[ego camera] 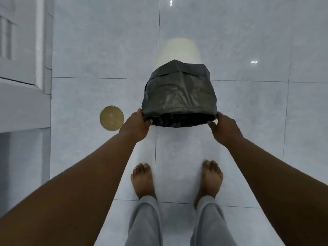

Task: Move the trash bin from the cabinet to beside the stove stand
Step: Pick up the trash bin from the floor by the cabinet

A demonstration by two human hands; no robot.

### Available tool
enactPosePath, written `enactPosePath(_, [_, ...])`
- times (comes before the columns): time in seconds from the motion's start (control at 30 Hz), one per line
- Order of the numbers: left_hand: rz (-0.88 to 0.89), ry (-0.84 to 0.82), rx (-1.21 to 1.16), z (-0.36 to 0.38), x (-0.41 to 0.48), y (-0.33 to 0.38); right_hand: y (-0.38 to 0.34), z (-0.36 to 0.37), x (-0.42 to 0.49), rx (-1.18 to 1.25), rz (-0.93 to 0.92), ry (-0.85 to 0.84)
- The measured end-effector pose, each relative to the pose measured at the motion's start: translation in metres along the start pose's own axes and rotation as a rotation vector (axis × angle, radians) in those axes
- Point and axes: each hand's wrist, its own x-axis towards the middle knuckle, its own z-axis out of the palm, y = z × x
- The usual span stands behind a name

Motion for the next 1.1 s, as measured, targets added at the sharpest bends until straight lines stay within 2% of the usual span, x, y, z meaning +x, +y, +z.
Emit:
enactPosePath(0.2, [-0.042,0.143,0.044,-0.018,-0.012,0.009,-0.006,-0.021,-0.009,0.044,-0.036,0.137])
enactPosePath(0.37, [-0.075,0.283,-0.034,-0.057,-0.037,0.031,-0.034,-0.072,-0.037,0.252,-0.054,0.282])
enactPosePath(0.47, [-0.08,0.254,-0.021,-0.074,-0.049,0.044,-0.044,-0.096,-0.041,0.218,-0.04,0.273])
enactPosePath(0.73, [-0.039,0.119,-0.177,-0.088,-0.052,0.055,-0.052,-0.124,-0.026,0.056,-0.019,0.245])
enactPosePath(0.93, [0.024,0.066,-0.339,-0.077,-0.05,0.034,-0.032,-0.107,-0.023,0.126,-0.02,0.222])
enactPosePath(1.0, [0.117,0.086,-0.295,-0.069,-0.046,0.019,-0.022,-0.101,-0.024,0.183,-0.007,0.234])
enactPosePath(1.1, [0.186,0.054,-0.073,-0.054,-0.038,-0.009,-0.004,-0.092,-0.026,0.283,0.036,0.212])
